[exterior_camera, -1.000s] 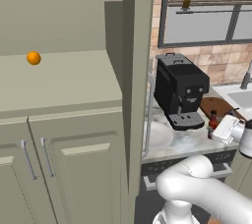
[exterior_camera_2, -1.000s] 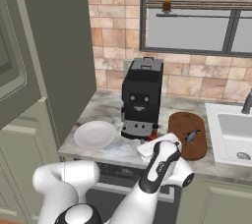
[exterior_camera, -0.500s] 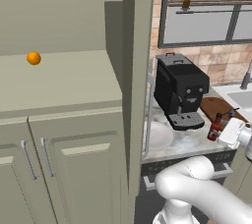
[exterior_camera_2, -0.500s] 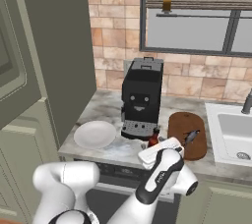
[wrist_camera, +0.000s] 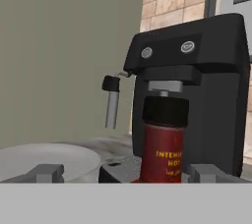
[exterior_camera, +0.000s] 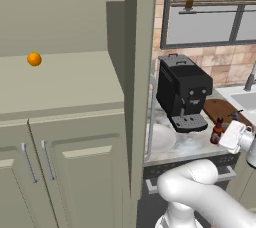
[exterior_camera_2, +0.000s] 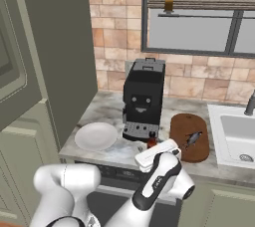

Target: Pick the fish from the plate and place it on the cutting board. Then pick the condiment bottle from the cabinet and place it next to the cutting board.

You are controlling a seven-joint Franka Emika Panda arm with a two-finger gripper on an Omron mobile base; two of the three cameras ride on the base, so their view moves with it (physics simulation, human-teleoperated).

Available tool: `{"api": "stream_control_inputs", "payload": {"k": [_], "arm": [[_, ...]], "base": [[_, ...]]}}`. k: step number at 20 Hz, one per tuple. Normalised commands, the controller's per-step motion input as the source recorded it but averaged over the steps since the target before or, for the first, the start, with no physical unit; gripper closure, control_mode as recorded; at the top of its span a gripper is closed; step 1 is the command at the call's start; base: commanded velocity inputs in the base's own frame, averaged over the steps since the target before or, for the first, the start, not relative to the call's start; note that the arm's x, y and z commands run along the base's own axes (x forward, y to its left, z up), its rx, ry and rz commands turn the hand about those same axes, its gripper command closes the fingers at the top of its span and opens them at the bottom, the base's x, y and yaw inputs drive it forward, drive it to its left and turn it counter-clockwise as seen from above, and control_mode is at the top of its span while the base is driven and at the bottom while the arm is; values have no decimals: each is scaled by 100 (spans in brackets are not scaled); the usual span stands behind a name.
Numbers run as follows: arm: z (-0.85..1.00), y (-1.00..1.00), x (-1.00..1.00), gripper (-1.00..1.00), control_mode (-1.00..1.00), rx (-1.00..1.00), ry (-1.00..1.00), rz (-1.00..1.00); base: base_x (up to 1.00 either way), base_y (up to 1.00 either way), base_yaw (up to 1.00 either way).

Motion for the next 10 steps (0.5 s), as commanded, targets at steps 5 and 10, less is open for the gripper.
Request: {"api": "stream_control_inputs", "payload": {"k": [5,10], "arm": [[7,22,0,-100,-100,0,-1,0],[14,10,0,-100,-100,0,-1,0]], "base": [[0,0,0],[0,0,0]]}}
